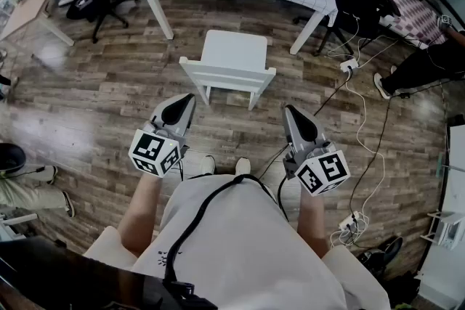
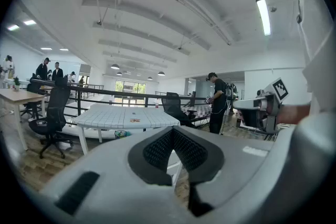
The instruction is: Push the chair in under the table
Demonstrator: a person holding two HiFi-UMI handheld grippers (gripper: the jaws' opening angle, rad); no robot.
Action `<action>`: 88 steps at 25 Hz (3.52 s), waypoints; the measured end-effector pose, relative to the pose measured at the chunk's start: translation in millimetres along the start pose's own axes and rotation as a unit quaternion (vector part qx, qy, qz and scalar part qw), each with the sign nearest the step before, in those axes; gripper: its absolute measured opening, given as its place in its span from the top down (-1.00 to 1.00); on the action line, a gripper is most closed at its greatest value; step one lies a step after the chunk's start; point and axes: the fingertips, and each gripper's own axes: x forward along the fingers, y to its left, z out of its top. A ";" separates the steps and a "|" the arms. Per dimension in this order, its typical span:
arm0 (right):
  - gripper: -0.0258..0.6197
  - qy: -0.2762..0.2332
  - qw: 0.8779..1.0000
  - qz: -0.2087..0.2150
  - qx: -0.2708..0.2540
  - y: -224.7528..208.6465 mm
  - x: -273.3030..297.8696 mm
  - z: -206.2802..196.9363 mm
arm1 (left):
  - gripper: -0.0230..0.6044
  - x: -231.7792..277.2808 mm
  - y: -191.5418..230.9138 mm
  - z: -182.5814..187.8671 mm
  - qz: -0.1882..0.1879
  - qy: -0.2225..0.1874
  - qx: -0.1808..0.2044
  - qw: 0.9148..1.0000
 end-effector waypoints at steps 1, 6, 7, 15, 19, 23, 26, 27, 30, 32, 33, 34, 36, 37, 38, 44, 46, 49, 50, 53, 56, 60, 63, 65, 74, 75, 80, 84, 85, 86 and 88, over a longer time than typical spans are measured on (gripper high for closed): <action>0.91 0.001 1.000 -0.001 -0.001 0.0 0.4 -0.9 | 0.91 0.3 0.2 0.3 0.000 -0.001 0.000 1.000; 0.91 0.009 1.000 0.000 -0.003 1.3 0.9 -5.7 | 0.91 -0.4 -1.5 -0.9 0.006 -0.003 0.005 1.000; 0.91 0.010 1.000 -0.001 -0.003 0.3 1.1 -5.7 | 0.91 0.1 -2.1 -1.1 0.008 -0.002 0.007 1.000; 0.90 0.009 1.000 0.017 0.022 -0.4 7.2 -6.5 | 0.91 3.8 -3.3 0.5 0.008 0.004 0.020 1.000; 0.91 0.010 0.998 0.030 0.054 -3.4 10.3 -6.1 | 0.91 9.5 -5.0 1.1 0.006 0.007 0.020 1.000; 0.91 0.008 0.997 0.041 0.057 -10.6 3.7 -9.1 | 0.91 17.2 -12.7 -1.8 0.004 0.001 0.006 1.000; 0.90 0.005 0.997 0.056 0.046 -16.0 0.5 -8.3 | 0.91 25.7 -15.8 -0.4 0.004 -0.001 -0.001 1.000; 0.90 0.009 0.997 0.058 0.042 -18.7 -0.5 -9.2 | 0.91 28.2 -17.3 0.5 0.003 -0.001 -0.001 1.000; 0.90 0.016 0.997 0.061 0.039 -27.8 -2.8 -12.3 | 0.90 33.0 -20.9 1.5 0.005 -0.002 -0.001 1.000; 0.90 0.015 0.997 0.068 0.045 -33.3 -3.5 -12.9 | 0.90 35.7 -21.8 0.7 0.009 -0.003 -0.002 1.000; 0.90 0.015 0.996 0.072 0.046 -36.1 -4.2 -12.9 | 0.90 37.2 -22.7 0.1 0.013 -0.003 -0.001 1.000; 0.90 0.016 0.996 0.075 0.044 -39.2 -5.2 -12.8 | 0.90 38.9 -24.2 -0.5 0.016 -0.003 0.000 1.000; 0.90 0.018 0.996 0.077 0.039 -46.4 -7.8 -13.0 | 0.90 42.0 -28.0 -1.1 0.023 -0.001 0.003 1.000; 0.90 0.019 0.996 0.077 0.037 -50.1 -9.0 -13.3 | 0.91 43.5 -30.0 -1.4 0.026 0.001 0.004 1.000; 0.90 0.021 0.996 0.078 0.034 -53.2 -9.8 -13.8 | 0.90 44.8 -32.0 -2.1 0.029 0.003 0.004 1.000; 0.90 0.030 0.994 0.097 0.039 -62.5 -14.0 -19.1 | 0.91 43.6 -40.5 -8.7 0.050 0.006 0.000 0.999; 0.90 0.033 0.993 0.103 0.043 -65.1 -13.5 -21.4 | 0.91 41.2 -41.5 -12.0 0.056 0.008 -0.003 0.998; 0.90 0.034 0.992 0.109 0.045 -66.0 -12.5 -22.3 | 0.91 36.9 -41.7 -16.2 0.064 0.014 -0.004 0.998; 0.90 0.035 0.992 0.111 0.045 -65.9 -11.5 -22.1 | 0.91 36.0 -40.2 -16.5 0.068 0.015 -0.004 0.998; 0.90 0.036 0.992 0.115 0.042 -66.1 -4.8 -22.6 | 0.91 37.6 -32.6 -15.3 0.075 0.016 -0.008 0.997; 0.90 0.040 0.992 0.116 0.041 -64.1 4.0 -24.5 | 0.91 41.8 -24.4 -15.3 0.071 0.017 -0.007 0.997; 0.90 0.041 0.992 0.110 0.041 -64.9 21.0 -25.5 | 0.91 52.7 -9.0 -19.4 0.059 0.023 -0.004 0.998; 0.90 0.041 0.993 0.100 0.043 -69.7 40.6 -23.0 | 0.91 65.2 8.0 -18.0 0.049 0.029 0.001 0.998; 0.90 0.040 0.994 0.094 0.045 -71.6 57.4 -19.8 | 0.91 74.4 22.6 -12.1 0.041 0.029 0.006 0.999; 0.90 0.033 0.997 0.061 0.028 -73.3 140.6 -0.2 | 0.91 119.8 104.7 18.2 0.000 0.033 0.036 0.999; 0.90 0.039 0.998 0.053 0.022 -75.5 148.7 -1.7 | 0.91 124.6 111.9 19.0 -0.007 0.038 0.042 0.998; 0.90 0.119 0.990 0.001 -0.077 -84.5 186.9 -33.9 | 0.91 136.7 131.8 -6.5 -0.101 0.105 0.080 0.986; 0.90 0.160 0.980 -0.015 -0.116 -76.3 215.7 -49.4 | 0.90 138.2 157.8 -27.1 -0.141 0.142 0.105 0.974; 0.90 0.159 0.981 -0.020 -0.112 -75.9 221.5 -49.7 | 0.90 139.0 163.6 -29.5 -0.147 0.146 0.112 0.972; 0.90 0.157 0.982 -0.026 -0.105 -75.9 226.7 -49.6 | 0.90 139.6 169.1 -31.7 -0.154 0.148 0.118 0.970; 0.90 0.149 0.984 -0.037 -0.092 -75.1 235.6 -49.2 | 0.90 140.1 179.7 -34.1 -0.167 0.146 0.119 0.968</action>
